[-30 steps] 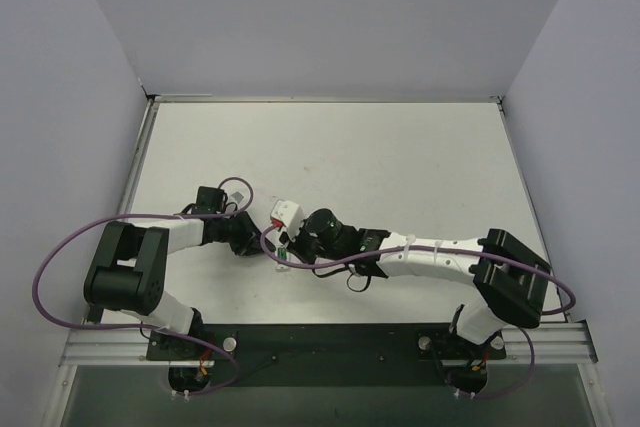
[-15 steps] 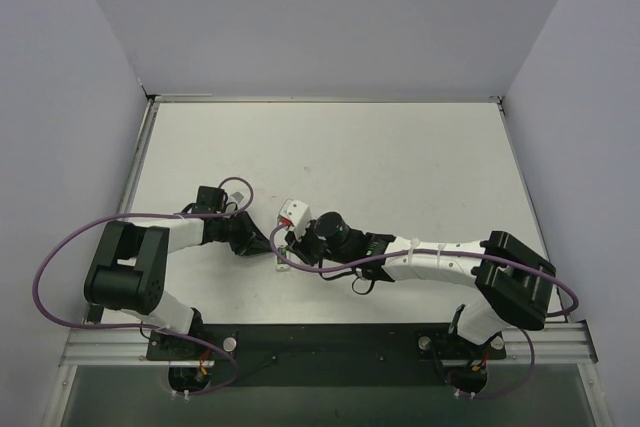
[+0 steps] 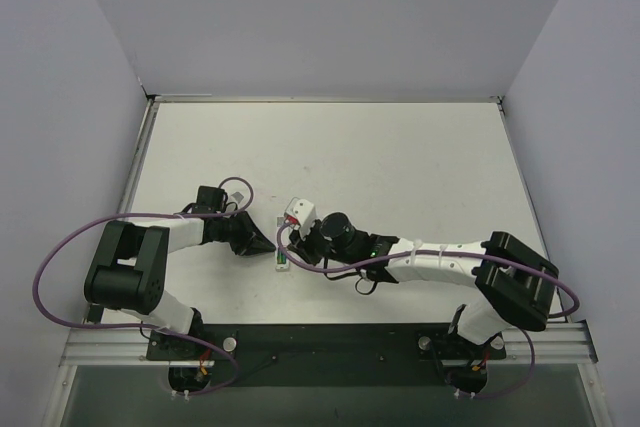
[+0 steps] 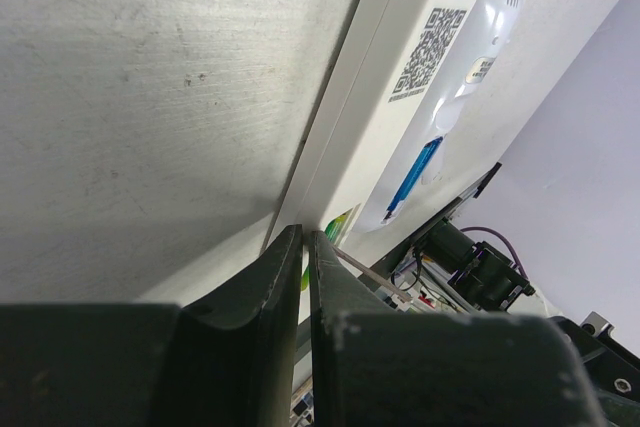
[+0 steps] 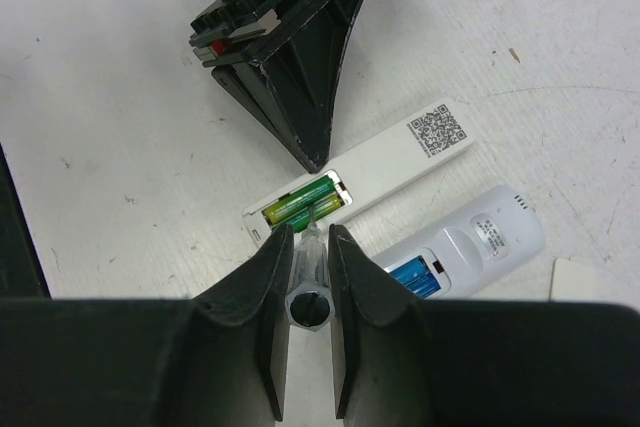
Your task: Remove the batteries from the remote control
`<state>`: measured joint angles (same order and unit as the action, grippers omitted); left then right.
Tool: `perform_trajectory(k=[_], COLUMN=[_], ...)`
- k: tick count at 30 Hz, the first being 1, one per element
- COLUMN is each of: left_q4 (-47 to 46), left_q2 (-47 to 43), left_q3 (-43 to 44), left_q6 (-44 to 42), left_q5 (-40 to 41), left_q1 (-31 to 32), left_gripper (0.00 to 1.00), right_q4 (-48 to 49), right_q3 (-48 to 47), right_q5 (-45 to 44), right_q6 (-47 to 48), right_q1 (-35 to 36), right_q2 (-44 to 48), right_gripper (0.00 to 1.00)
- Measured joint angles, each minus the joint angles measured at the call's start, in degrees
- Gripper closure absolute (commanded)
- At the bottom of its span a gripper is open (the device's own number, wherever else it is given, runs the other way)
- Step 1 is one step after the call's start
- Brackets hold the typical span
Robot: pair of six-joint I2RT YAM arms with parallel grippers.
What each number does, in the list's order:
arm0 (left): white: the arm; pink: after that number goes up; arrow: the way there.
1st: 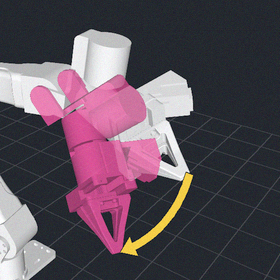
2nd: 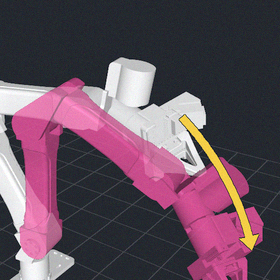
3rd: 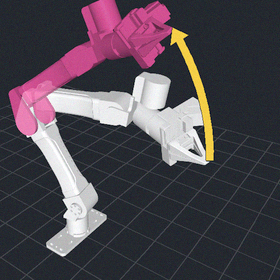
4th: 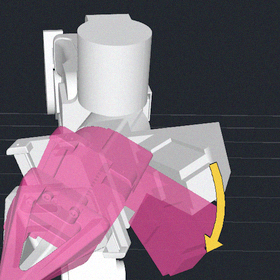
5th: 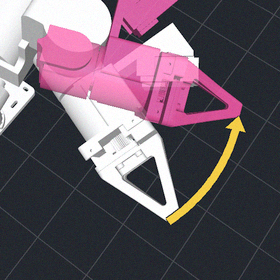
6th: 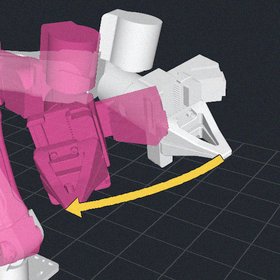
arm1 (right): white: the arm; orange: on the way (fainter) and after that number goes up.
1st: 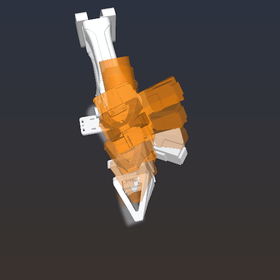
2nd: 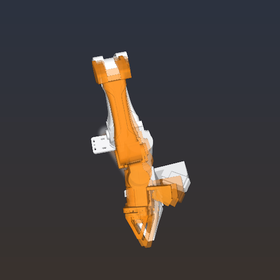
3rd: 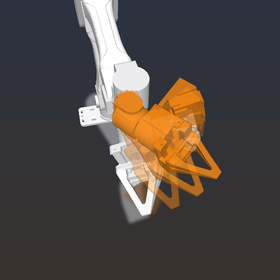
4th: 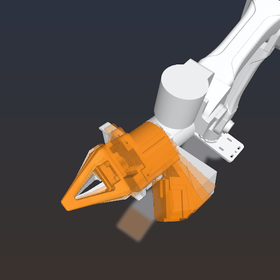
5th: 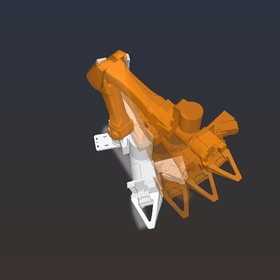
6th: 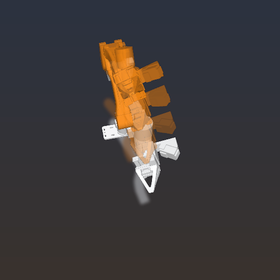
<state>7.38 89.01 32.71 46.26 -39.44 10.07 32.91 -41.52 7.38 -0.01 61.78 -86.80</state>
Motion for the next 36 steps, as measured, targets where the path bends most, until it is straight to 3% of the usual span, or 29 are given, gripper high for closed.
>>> perform_trajectory(k=[36], left_q4=[0.7], left_q2=[0.6], left_q3=[0.6], left_q6=[0.0], left_q5=[-0.2], left_q1=[0.0], left_gripper=[0.84], right_q4=[12.7], right_q3=[8.4], right_q5=[1.2], right_q6=[-2.0], right_q1=[-1.1], right_q2=[1.4], right_gripper=[1.0])
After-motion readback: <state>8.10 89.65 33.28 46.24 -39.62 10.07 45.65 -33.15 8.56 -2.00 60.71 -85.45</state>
